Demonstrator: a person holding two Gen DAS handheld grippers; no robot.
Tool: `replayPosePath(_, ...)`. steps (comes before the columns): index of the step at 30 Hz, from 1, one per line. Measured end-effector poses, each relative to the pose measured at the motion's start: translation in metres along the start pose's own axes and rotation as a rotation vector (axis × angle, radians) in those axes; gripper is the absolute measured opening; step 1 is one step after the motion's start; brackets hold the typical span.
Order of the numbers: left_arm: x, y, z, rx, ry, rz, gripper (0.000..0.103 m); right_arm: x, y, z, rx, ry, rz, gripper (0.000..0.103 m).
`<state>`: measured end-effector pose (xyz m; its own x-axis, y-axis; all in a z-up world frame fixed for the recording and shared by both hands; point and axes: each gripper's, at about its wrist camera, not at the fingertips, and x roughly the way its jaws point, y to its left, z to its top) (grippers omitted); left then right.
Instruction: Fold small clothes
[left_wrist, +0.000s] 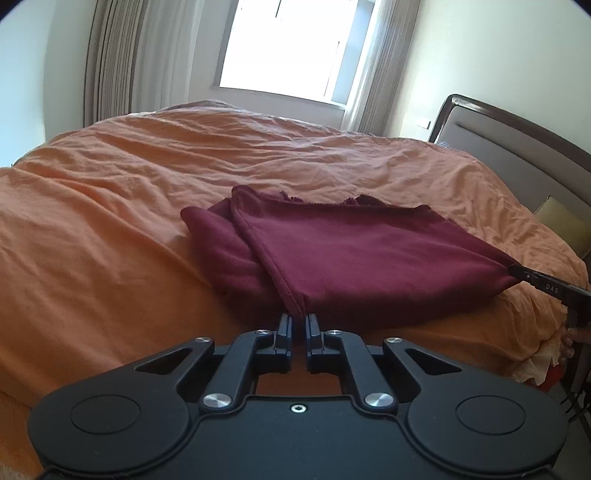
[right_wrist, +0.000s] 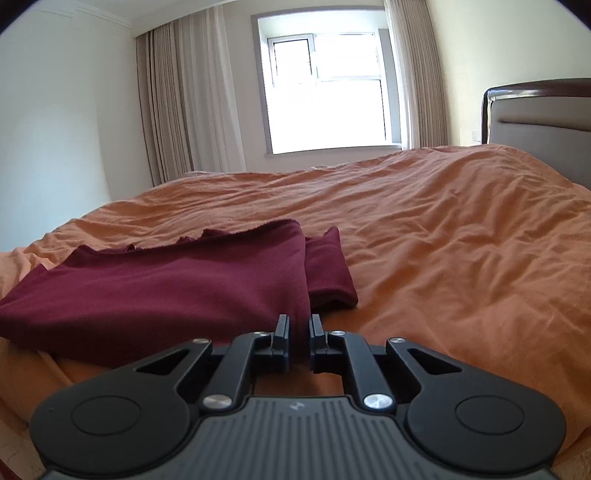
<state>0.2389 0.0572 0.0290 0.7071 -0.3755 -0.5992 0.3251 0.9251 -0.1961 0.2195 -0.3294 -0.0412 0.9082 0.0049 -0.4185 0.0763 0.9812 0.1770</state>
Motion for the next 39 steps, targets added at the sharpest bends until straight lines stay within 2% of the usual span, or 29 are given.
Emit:
replayPosePath(6,0.015,0.018,-0.020,-0.082,0.026,0.009,0.006,0.001,0.003,-0.012,-0.014,0.003,-0.026,0.011)
replayPosePath(14,0.015,0.016,-0.025,-0.063,0.000,0.005,0.007,0.004,0.004,-0.017,-0.030,0.006,-0.034,0.014)
replayPosePath(17,0.014,0.013,-0.027,-0.050,-0.015,0.001,0.011,0.003,0.004,-0.016,-0.029,0.002,-0.030,0.017)
replayPosePath(18,0.013,0.013,-0.028,-0.044,-0.015,0.000,0.012,0.003,0.004,-0.016,-0.026,0.002,-0.030,0.022)
replayPosePath(19,0.012,0.013,-0.029,-0.044,-0.014,-0.010,0.015,0.002,0.003,-0.016,-0.025,-0.001,-0.034,0.027)
replayPosePath(21,0.009,0.014,-0.032,-0.062,-0.018,-0.019,0.024,0.001,0.002,-0.017,-0.027,-0.008,-0.033,0.031)
replayPosePath(23,0.005,0.015,-0.036,-0.085,-0.035,-0.024,0.046,0.000,0.002,-0.018,-0.027,-0.011,-0.036,0.037)
replayPosePath(25,0.001,0.014,-0.041,-0.112,-0.052,-0.016,0.059,-0.002,0.004,-0.019,-0.028,-0.024,-0.041,0.056)
replayPosePath(26,0.000,0.012,-0.043,-0.128,-0.060,-0.011,0.068,-0.006,0.006,-0.019,-0.038,-0.053,-0.045,0.061)
replayPosePath(27,-0.002,0.011,-0.046,-0.148,-0.072,-0.001,0.074,-0.009,0.009,-0.019,-0.046,-0.074,-0.046,0.072)
replayPosePath(28,-0.004,0.009,-0.049,-0.169,-0.087,0.011,0.085,-0.009,0.009,-0.019,-0.046,-0.074,-0.046,0.084)
replayPosePath(29,-0.005,0.007,-0.051,-0.189,-0.102,0.019,0.094,-0.011,0.012,-0.019,-0.054,-0.093,-0.045,0.089)
replayPosePath(30,-0.006,0.005,-0.054,-0.208,-0.120,0.026,0.099,-0.016,0.019,-0.019,-0.074,-0.139,-0.036,0.098)
replayPosePath(31,-0.006,0.004,-0.055,-0.229,-0.135,0.033,0.102,-0.018,0.023,-0.018,-0.089,-0.164,-0.026,0.101)
replayPosePath(35,0.001,-0.003,-0.056,-0.297,-0.164,-0.002,0.102,-0.017,0.046,-0.014,-0.162,-0.208,0.017,0.103)
replayPosePath(39,0.017,-0.006,-0.058,-0.405,-0.149,-0.114,0.102,-0.009,0.065,-0.012,-0.207,-0.218,0.066,0.103)
